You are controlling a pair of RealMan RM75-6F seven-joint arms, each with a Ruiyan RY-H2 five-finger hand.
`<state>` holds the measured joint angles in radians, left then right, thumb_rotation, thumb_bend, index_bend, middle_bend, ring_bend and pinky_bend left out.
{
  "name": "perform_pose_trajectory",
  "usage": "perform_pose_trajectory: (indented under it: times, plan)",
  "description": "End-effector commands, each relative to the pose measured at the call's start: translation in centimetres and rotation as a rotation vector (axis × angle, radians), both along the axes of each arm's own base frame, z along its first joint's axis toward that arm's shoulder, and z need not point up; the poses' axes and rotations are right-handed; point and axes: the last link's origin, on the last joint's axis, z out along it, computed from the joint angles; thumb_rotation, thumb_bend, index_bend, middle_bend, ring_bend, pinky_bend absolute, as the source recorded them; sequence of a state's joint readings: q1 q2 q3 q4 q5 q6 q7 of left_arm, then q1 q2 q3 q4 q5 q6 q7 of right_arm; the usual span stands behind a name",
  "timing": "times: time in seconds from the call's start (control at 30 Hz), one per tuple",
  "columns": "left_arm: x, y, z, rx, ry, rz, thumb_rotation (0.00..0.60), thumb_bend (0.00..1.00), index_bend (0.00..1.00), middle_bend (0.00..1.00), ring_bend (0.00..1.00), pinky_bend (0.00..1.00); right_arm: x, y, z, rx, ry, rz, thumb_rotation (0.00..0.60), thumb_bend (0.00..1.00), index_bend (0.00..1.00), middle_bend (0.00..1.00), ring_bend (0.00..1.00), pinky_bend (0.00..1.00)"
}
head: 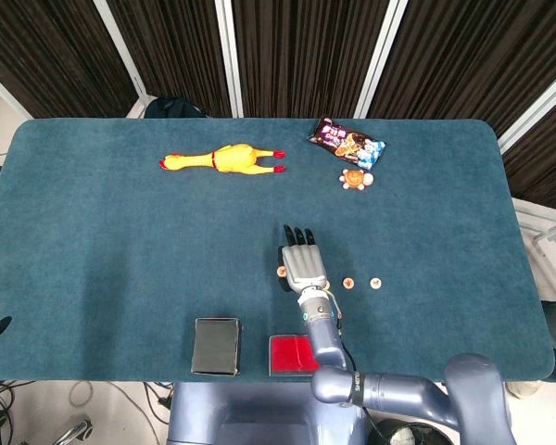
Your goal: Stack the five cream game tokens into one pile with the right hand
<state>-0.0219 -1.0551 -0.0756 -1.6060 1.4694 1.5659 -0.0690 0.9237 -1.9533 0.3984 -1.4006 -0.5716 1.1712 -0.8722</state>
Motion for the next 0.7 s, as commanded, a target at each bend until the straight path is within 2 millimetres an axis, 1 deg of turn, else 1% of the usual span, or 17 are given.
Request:
perform_pose_trajectory:
  times: [0.03,0.17,0.33,0.47,0.7]
  plan:
    - [0.0,0.0,0.0,0.0,0.001,-0.001,0.6,0.12,0.12,0.0,0.0,0.03,-1.0,0.0,2.8,-0.001,0.033,-0.009,0.6,0.39,0.55,0.0,0.0,0.0]
    - [0.1,-0.1,-0.1,-0.001,0.005,-0.004,0.6,0.12,0.12,0.0,0.0,0.03,-2.5,1.0,4.9,0.012,0.05,-0.018,0.6,0.39,0.55,0.0,0.0,0.0]
    - [0.2,-0.2,-0.2,-0.003,0.011,-0.007,0.6,0.12,0.12,0.0,0.0,0.03,-4.2,2.0,6.1,0.024,0.048,-0.038,0.6,0.39,0.55,0.0,0.0,0.0]
    - [0.2,-0.2,-0.2,-0.002,0.013,-0.005,0.6,0.12,0.12,0.0,0.0,0.03,-5.5,2.5,6.3,0.031,0.063,-0.045,0.6,0.39,0.55,0.0,0.0,0.0]
    - [0.2,-0.1,-0.2,-0.002,0.015,-0.003,0.6,0.12,0.12,0.0,0.0,0.03,-6.7,2.8,5.9,0.038,0.086,-0.05,0.6,0.39,0.55,0.0,0.0,0.0]
